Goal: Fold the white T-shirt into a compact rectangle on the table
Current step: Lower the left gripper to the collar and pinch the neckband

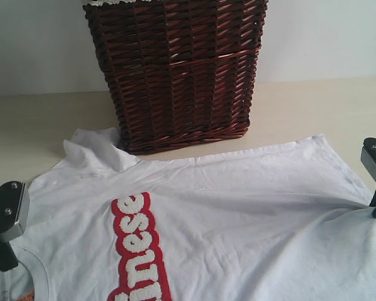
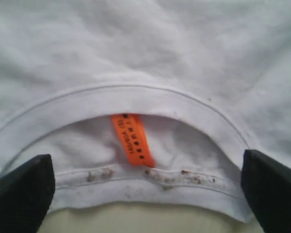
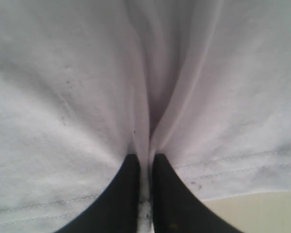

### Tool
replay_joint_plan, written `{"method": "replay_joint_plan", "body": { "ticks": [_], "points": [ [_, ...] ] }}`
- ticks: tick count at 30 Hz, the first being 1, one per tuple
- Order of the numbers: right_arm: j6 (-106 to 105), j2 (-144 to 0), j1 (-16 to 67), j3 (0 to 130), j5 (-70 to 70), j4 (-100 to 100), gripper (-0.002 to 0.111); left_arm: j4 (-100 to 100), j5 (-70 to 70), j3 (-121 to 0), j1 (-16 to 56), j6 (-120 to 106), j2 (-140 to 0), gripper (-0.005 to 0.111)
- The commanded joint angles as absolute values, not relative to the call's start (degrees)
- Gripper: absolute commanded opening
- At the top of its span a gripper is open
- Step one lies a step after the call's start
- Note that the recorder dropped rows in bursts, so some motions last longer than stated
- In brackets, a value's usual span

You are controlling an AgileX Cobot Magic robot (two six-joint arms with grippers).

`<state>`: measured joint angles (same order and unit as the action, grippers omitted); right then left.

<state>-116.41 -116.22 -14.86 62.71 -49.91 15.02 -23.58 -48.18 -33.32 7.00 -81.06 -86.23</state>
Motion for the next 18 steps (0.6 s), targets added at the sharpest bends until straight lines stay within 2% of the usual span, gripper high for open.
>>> {"method": "replay_joint_plan", "body": {
  "ticks": [1,18],
  "points": [
    [-116.2,-120.8,-15.0,59.8,-45.6,8.6,0.000,-22.7,-46.5,-29.9,7.4,-80.7,-86.0,0.104],
    [-116.2,-120.8,-15.0,59.8,-45.6,8.6,0.000,-24.2,-29.5,-22.9,7.4,-89.1,-89.4,0.104]
  ]
}}
